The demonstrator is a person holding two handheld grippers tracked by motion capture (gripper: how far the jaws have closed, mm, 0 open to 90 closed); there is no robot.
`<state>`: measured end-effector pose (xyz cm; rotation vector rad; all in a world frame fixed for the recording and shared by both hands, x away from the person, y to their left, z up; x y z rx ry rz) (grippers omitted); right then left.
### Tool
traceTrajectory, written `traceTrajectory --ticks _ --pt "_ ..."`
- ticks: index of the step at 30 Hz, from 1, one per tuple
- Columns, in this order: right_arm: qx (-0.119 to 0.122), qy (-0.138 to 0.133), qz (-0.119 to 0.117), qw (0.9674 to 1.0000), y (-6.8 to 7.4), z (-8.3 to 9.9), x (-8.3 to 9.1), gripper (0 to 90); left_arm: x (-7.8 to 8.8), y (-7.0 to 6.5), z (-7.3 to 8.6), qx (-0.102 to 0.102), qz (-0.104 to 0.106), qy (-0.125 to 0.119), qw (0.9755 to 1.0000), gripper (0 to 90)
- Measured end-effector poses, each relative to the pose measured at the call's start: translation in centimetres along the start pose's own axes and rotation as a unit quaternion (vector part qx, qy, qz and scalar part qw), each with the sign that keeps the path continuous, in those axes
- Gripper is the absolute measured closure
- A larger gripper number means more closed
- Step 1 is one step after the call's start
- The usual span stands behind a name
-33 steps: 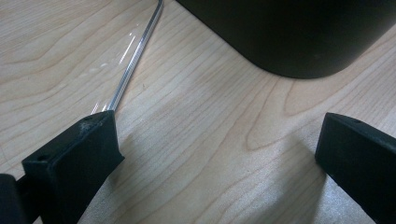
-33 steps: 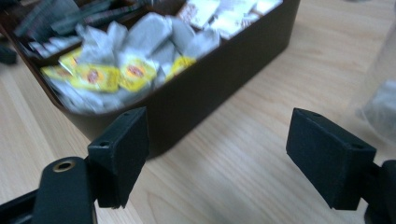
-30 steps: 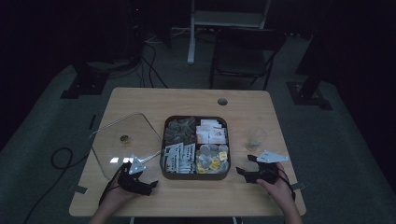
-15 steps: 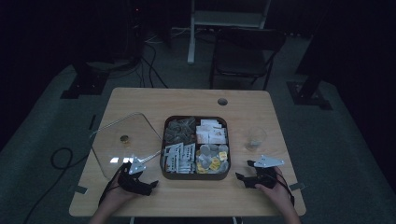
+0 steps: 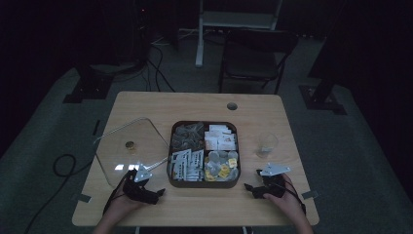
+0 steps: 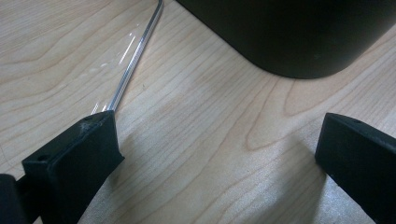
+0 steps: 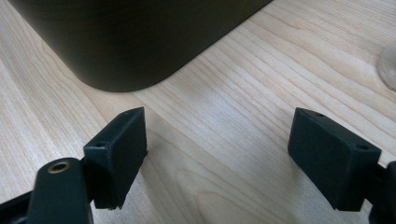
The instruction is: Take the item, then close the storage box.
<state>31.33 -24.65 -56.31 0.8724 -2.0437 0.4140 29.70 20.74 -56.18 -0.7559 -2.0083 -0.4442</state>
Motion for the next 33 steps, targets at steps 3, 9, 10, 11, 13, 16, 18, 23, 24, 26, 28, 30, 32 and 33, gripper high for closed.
traceTrajectory --ticks 3,9,10,11,13,16,18,23,24,26,28,30,32,33 --pt "0.014 0.01 0.005 0.9998 0.4 -0.1 -0.2 12.7 0.0 0.0 0.0 0.0 0.0 0.0 1.0 0.4" --pt "0.008 0.01 0.009 0.9999 0.5 -0.2 -0.2 12.7 0.0 0.0 0.0 0.002 -0.001 0.0 1.0 0.4" --pt "0.008 0.01 0.009 0.9999 0.5 -0.2 -0.2 12.6 0.0 -0.1 0.0 0.002 -0.001 0.0 1.0 0.5" --pt "0.008 0.01 0.009 0.9999 0.5 -0.2 -0.2 12.6 0.0 -0.1 0.0 0.001 -0.001 0.001 1.0 0.5" --pt "0.008 0.01 0.009 0.9999 0.4 -0.2 -0.2 12.6 0.1 0.0 0.0 -0.003 0.002 0.002 1.0 0.5" --pt "0.008 0.01 0.009 0.9999 0.5 -0.2 -0.2 12.6 0.1 0.0 0.1 -0.009 0.004 0.003 1.0 0.5" --pt "0.008 0.01 0.009 0.9999 0.5 -0.2 -0.2 12.6 0.3 -0.3 0.0 -0.016 0.008 0.012 0.9998 2.0" --pt "0.008 0.01 0.009 0.9999 0.4 -0.2 -0.2 12.6 0.6 -0.8 -0.3 -0.018 0.015 0.022 0.9995 4.3" --pt "0.008 0.01 0.01 0.9999 0.4 -0.2 -0.2 12.6 0.7 -0.8 -0.4 -0.017 0.016 0.021 0.9995 4.3" --pt "0.008 0.01 0.009 0.9999 0.5 -0.2 -0.2 12.6 0.9 -0.7 -0.5 -0.012 0.018 0.02 0.9996 4.3" --pt "0.008 0.01 0.009 0.9999 0.5 -0.2 -0.2 12.6 1.1 -0.6 -0.6 -0.011 0.018 0.019 0.9996 4.3" --pt "0.008 0.01 0.009 0.9999 0.5 -0.2 -0.2 12.6 1.2 -0.5 -0.6 -0.01 0.016 0.019 0.9997 4.3" --pt "0.008 0.01 0.009 0.9999 0.5 -0.2 -0.2 12.6 1.4 -0.3 -0.7 -0.006 0.017 0.015 0.9997 4.2" --pt "0.008 0.01 0.009 0.9999 0.5 -0.2 -0.2 12.6 1.7 -0.1 -0.8 -0.001 0.018 0.013 0.9997 4.2"
Point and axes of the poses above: each handheld gripper's, and its own axes: x roughly backward along the jaws, z roughly out of its underside, y roughly to its left, the point moved 2 cm from there along -x, roughly forward along the jaws, and after that the axes turned 12 degrees about y, right-handed, at the moved point
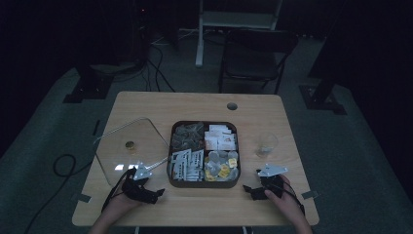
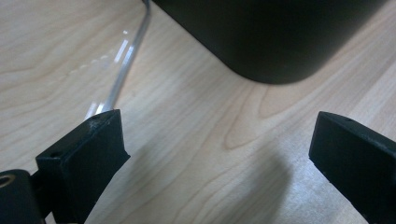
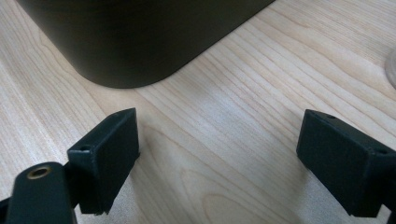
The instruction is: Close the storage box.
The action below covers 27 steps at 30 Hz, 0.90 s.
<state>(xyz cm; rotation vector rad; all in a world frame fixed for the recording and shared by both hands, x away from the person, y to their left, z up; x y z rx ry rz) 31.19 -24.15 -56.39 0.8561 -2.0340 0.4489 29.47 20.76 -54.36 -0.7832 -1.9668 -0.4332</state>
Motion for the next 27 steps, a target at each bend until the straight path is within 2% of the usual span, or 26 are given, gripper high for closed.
traceTrajectory --ticks 12,14,16,21,27 --pt "0.0 0.0 0.0 1.0 0.0 0.0 0.0 12.6 1.3 1.4 -0.4 0.022 -0.007 -0.015 0.9996 3.8" --pt "0.0 0.0 0.0 1.0 0.0 0.0 0.0 12.6 1.6 1.9 -0.6 0.026 -0.02 -0.019 0.9993 3.8" --pt "0.0 0.0 0.0 1.0 0.0 0.0 0.0 12.6 1.8 2.1 -0.7 0.029 -0.017 -0.022 0.9992 3.8" --pt "0.0 0.0 0.0 1.0 0.0 0.0 0.0 12.6 2.2 3.1 -1.0 0.035 -0.032 -0.032 0.9983 3.8" --pt "0.0 0.0 0.0 1.0 0.0 0.0 0.0 12.6 2.7 4.6 -1.3 0.051 -0.054 -0.045 0.9962 3.9"
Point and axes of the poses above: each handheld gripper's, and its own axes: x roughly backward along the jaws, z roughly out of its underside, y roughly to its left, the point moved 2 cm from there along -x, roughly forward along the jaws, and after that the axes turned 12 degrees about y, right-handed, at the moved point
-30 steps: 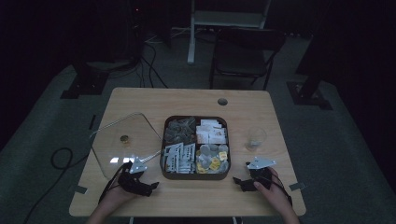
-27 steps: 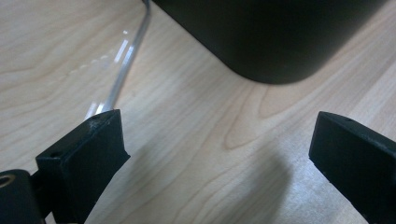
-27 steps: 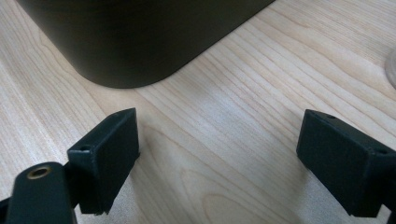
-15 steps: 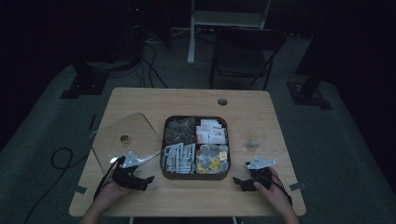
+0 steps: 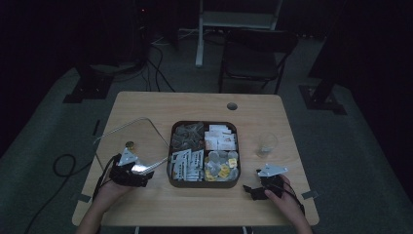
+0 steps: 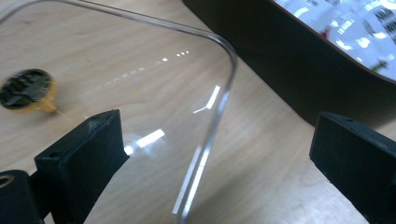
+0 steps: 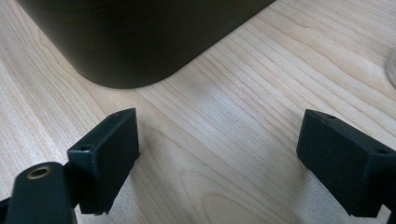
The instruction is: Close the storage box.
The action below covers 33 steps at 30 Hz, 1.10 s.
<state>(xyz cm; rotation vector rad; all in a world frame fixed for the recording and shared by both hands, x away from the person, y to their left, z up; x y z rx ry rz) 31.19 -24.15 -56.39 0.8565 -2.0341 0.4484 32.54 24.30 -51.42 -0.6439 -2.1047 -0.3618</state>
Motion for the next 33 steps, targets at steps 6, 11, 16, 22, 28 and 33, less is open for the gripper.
traceTrajectory --ticks 6,11,16,22,28,33 --pt "0.0 0.0 0.0 1.0 0.0 0.0 0.0 12.6 -0.5 1.7 -0.3 0.023 -0.018 -0.006 0.9996 3.9" --pt "0.0 0.0 0.0 1.0 0.0 0.0 0.0 12.6 -1.1 2.7 -0.4 0.043 -0.032 -0.014 0.9985 4.0" --pt "0.0 0.0 0.0 1.0 0.0 0.0 0.0 12.6 -1.3 3.3 -0.5 0.056 -0.041 -0.021 0.9974 4.0" --pt "-0.001 0.0 0.0 1.0 0.0 0.0 0.0 12.6 -2.0 5.2 -0.7 0.104 -0.059 -0.031 0.9924 4.1" --pt "0.0 0.001 0.0 1.0 0.0 0.0 0.0 12.6 -2.9 6.3 -1.0 0.123 -0.063 -0.026 0.9901 4.1" --pt "0.0 0.0 0.0 1.0 0.0 0.0 0.0 12.6 -3.7 7.1 -1.4 0.137 -0.068 -0.023 0.9879 4.4"
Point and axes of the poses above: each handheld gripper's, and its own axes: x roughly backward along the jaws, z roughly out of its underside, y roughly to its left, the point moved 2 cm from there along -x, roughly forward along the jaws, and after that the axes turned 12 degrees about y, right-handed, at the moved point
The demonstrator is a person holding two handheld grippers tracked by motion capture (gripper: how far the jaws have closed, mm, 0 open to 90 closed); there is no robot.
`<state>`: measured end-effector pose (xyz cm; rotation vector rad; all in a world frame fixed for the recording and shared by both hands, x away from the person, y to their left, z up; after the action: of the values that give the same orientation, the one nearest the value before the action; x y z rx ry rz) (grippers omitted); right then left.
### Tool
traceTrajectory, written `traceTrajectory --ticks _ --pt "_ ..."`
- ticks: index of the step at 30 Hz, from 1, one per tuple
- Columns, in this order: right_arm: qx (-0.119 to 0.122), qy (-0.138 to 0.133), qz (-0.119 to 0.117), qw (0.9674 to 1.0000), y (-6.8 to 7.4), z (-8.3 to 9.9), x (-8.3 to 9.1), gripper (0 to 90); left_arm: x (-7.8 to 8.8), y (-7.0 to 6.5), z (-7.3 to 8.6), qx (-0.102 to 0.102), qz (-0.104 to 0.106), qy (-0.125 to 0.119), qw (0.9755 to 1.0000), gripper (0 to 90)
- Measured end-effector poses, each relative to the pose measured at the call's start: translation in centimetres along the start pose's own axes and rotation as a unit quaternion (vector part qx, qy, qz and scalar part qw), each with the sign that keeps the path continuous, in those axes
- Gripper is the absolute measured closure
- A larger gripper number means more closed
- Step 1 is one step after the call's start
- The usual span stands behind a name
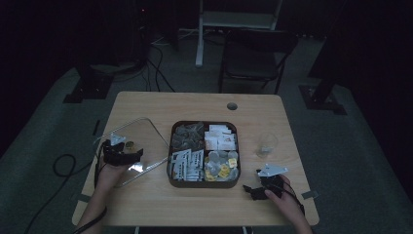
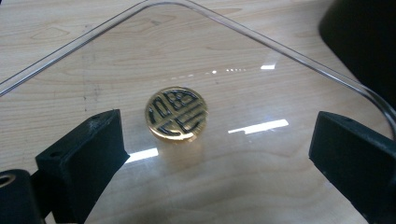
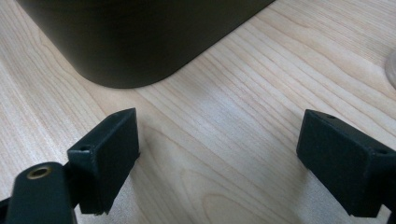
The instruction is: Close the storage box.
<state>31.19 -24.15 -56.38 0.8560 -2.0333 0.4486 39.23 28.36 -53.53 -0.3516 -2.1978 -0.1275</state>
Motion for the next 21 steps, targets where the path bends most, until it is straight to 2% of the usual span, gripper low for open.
traceTrajectory --ticks 5,10,12,13,19,21 --pt "0.0 0.0 0.0 1.0 0.0 0.0 0.0 12.6 -0.6 0.3 -0.4 0.007 -0.009 -0.005 0.9999 5.8" --pt "0.0 0.0 0.0 1.0 0.0 0.0 0.0 12.6 -1.2 0.8 -0.7 0.018 -0.013 0.0 0.9998 15.5" --pt "0.0 0.0 0.0 1.0 0.0 0.0 0.0 12.6 -1.3 0.8 -0.7 0.017 -0.016 0.004 0.9997 15.8" --pt "0.0 0.0 0.0 1.0 0.0 0.0 0.0 12.7 -1.8 1.0 -0.8 0.009 -0.027 0.017 0.9995 19.0" --pt "0.0 0.0 0.0 1.0 0.0 0.0 0.0 12.6 -2.2 1.0 -1.3 -0.003 -0.04 0.023 0.9989 26.3" --pt "0.0 0.0 0.0 1.0 0.0 0.0 0.0 12.6 -2.4 1.1 -1.2 -0.008 -0.04 0.024 0.9989 34.2"
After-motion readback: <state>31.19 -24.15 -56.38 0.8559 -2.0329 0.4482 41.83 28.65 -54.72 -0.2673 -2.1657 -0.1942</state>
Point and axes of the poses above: each handheld gripper's, and its own axes: x roughly backward along the jaws, z roughly out of its underside, y roughly to its left, the point moved 2 cm from there along -x, roughly forward along the jaws, and after that the axes turned 12 degrees about y, right-handed, at the moved point
